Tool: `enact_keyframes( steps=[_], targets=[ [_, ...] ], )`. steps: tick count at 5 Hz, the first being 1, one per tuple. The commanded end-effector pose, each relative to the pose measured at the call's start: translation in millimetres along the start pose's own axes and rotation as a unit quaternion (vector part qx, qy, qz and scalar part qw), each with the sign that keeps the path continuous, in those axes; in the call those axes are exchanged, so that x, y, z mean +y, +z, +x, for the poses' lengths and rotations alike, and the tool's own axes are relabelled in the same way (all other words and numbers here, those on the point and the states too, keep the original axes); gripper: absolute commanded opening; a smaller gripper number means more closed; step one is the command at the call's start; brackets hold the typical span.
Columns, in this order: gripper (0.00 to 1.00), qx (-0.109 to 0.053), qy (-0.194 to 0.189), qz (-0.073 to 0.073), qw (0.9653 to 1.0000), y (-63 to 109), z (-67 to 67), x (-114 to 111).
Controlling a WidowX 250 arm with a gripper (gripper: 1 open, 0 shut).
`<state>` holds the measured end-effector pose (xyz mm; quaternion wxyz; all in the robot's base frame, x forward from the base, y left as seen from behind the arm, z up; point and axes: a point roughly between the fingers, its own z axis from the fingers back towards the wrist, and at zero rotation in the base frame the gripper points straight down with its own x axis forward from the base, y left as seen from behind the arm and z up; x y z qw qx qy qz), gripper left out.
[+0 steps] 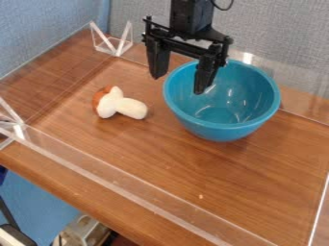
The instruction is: Put the mushroom in the blue bowl
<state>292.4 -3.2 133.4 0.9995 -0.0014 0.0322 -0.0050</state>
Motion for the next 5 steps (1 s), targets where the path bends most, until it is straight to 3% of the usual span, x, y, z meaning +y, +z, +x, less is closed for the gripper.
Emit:
enact_keyframes(
  steps=[1,3,5],
  targets=[
    [1.0,0.003,-0.029,0.007,0.9996,2.3,0.2,-0.4],
    [1.0,0.013,-0.103,0.025,0.9943,-10.7,8.0,19.9],
    [1.0,0.029,-0.169,0.043,0.9842,-35.0,20.3,54.9]
  ],
)
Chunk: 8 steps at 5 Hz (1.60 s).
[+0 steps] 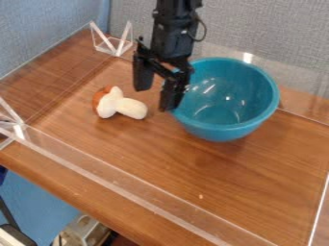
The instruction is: Put the mushroom in the blue bowl
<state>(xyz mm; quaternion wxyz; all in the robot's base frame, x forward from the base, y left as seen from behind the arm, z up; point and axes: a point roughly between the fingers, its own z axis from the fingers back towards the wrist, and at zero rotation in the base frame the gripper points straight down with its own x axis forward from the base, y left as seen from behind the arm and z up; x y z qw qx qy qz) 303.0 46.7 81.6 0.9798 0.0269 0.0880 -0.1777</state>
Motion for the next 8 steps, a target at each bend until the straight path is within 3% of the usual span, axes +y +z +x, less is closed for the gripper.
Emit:
enact_keyframes(
  steps=[1,4,7,8],
  targets=[
    [1.0,-0.021,-0.032,0.021,0.9991,10.9,2.0,23.2],
    [1.0,-0.01,-0.081,0.036,0.996,1.1,0.1,47.5],
    [1.0,0.012,-0.048,0.026,0.9985,-19.2,10.5,114.8],
    [1.0,0.015,-0.08,0.032,0.9962,-24.6,-3.9,126.0]
  ],
)
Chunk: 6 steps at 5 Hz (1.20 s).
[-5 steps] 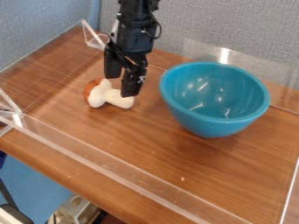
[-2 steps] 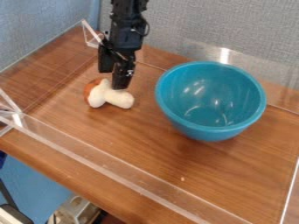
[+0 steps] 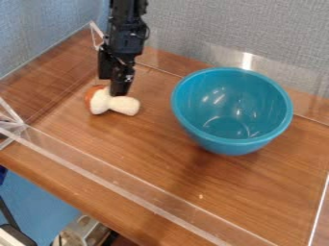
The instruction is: Put the mushroom in the blue bowl
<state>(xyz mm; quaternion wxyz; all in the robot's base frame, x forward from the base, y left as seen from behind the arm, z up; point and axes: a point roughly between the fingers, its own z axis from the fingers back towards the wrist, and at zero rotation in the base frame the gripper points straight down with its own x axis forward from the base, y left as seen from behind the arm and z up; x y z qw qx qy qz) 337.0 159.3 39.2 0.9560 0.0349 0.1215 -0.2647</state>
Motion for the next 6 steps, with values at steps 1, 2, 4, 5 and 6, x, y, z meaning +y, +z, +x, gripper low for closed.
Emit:
enact_keyframes(
  steps=[1,2,4,5,6],
  targets=[
    [1.0,-0.016,-0.015,0.028,0.9993,14.9,-22.7,15.1],
    [1.0,-0.016,-0.002,0.026,0.9995,6.9,-21.5,5.5],
    [0.0,-0.018,0.023,0.02,0.9994,13.5,-23.4,-13.9],
    [0.0,-0.021,0.031,0.02,0.9991,28.5,-26.6,-24.2],
    [0.0,-0.022,0.054,0.016,0.9982,47.8,-32.0,-22.3]
  ],
)
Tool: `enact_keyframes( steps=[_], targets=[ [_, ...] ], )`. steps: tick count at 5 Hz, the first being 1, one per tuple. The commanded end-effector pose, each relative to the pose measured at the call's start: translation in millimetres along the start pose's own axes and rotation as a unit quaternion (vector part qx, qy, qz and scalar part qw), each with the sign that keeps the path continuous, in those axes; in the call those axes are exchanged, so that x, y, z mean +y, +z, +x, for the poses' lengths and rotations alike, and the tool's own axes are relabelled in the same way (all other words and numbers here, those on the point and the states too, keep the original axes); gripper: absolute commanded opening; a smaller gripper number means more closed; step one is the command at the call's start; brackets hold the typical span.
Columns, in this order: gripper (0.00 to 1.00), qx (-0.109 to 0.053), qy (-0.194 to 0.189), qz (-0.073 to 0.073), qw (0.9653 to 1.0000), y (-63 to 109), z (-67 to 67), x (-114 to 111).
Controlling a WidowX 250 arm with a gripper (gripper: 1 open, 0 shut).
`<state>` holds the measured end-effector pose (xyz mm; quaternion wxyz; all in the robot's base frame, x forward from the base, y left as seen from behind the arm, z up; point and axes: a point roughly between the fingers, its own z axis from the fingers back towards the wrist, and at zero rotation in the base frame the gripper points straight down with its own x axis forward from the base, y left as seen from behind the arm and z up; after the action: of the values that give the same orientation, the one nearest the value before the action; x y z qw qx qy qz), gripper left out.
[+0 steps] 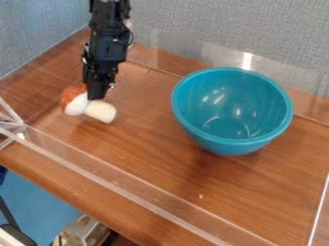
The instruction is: Put the mushroom in the blue bowl
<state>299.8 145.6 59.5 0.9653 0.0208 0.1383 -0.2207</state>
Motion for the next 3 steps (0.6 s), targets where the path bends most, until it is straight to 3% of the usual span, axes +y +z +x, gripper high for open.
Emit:
enact_keyframes(
  steps=[1,3],
  targets=[
    [0.0,-0.038,0.018,0.036,0.9985,46.2,-5.4,9.9],
    [0.0,-0.059,-0.008,0.05,0.997,85.4,10.8,-17.2]
  ],
)
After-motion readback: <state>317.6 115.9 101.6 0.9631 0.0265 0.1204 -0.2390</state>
